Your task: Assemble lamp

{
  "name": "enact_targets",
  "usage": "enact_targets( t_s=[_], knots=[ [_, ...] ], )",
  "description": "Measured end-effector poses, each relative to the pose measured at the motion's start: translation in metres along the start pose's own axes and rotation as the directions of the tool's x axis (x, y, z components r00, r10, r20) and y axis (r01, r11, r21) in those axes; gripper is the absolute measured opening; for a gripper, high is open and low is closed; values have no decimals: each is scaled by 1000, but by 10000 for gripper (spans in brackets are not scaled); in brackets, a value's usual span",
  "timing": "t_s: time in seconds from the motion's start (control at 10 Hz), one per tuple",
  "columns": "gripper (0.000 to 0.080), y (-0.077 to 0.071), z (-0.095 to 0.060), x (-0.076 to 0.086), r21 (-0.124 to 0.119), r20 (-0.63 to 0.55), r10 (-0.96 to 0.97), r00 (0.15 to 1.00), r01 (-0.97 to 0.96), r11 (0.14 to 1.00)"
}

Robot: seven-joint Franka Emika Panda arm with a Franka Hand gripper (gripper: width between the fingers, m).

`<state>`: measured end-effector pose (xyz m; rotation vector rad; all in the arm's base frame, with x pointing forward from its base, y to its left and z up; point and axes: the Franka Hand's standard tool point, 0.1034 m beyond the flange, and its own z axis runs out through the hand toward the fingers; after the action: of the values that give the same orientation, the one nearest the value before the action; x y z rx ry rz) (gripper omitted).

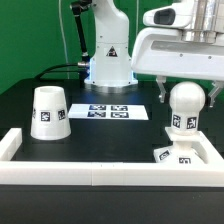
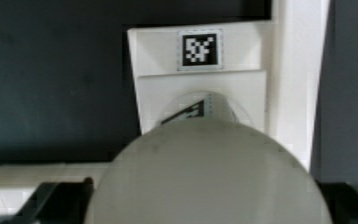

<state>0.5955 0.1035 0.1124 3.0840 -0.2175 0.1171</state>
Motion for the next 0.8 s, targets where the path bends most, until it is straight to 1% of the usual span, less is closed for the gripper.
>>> enact_targets(
  t_s=[0.1, 0.3, 0.5, 0.6, 0.7, 0.8],
  knots=[
    [579, 0, 0, 0, 3, 2, 104, 995, -104, 995],
    [579, 1, 0, 0, 3, 2, 192, 981, -192, 981],
    [579, 1, 0, 0, 4, 4, 320, 947, -320, 947],
    [579, 2, 0, 0, 4, 4, 355, 935, -355, 935],
    [579, 2, 0, 1, 5, 5, 432, 902, -433, 902],
    [579, 4, -1, 1, 16, 19, 522, 853, -522, 853]
  ],
)
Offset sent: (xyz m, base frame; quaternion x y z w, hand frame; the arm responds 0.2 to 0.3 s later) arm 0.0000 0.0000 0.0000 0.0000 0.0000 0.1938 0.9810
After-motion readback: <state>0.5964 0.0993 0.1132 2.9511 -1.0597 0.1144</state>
